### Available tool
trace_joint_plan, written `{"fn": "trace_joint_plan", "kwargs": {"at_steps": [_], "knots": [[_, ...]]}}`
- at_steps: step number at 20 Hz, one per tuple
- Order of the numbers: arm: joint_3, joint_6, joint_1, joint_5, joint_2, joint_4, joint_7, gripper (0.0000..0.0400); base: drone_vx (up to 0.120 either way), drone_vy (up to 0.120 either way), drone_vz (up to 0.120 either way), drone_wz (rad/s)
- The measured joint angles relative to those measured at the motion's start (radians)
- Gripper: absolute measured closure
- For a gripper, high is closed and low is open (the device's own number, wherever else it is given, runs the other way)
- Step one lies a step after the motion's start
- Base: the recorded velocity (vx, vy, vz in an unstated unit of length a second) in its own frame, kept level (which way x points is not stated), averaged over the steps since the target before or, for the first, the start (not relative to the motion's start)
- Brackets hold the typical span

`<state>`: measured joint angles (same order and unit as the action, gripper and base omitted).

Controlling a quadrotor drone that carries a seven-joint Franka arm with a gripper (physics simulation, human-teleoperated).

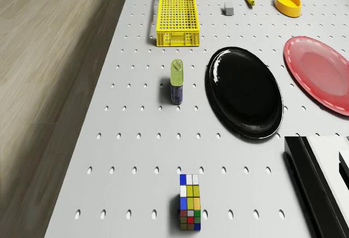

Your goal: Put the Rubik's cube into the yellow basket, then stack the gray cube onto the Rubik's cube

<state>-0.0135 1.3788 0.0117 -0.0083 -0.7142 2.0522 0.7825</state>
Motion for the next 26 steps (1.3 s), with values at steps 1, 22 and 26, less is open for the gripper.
{"fn": "trace_joint_plan", "kwargs": {"at_steps": [1,22,26], "knots": [[-0.002,0.001,0.001,-0.002,-0.001,0.001,0.000,0.0000,0.120,0.040,0.000,0.000],[-0.320,0.028,0.102,-0.457,-0.030,0.093,0.066,0.0000,0.120,0.000,0.000,0.000],[-0.553,0.046,0.192,-0.820,-0.067,0.255,0.140,0.0000,0.120,0.000,0.000,0.000]]}}
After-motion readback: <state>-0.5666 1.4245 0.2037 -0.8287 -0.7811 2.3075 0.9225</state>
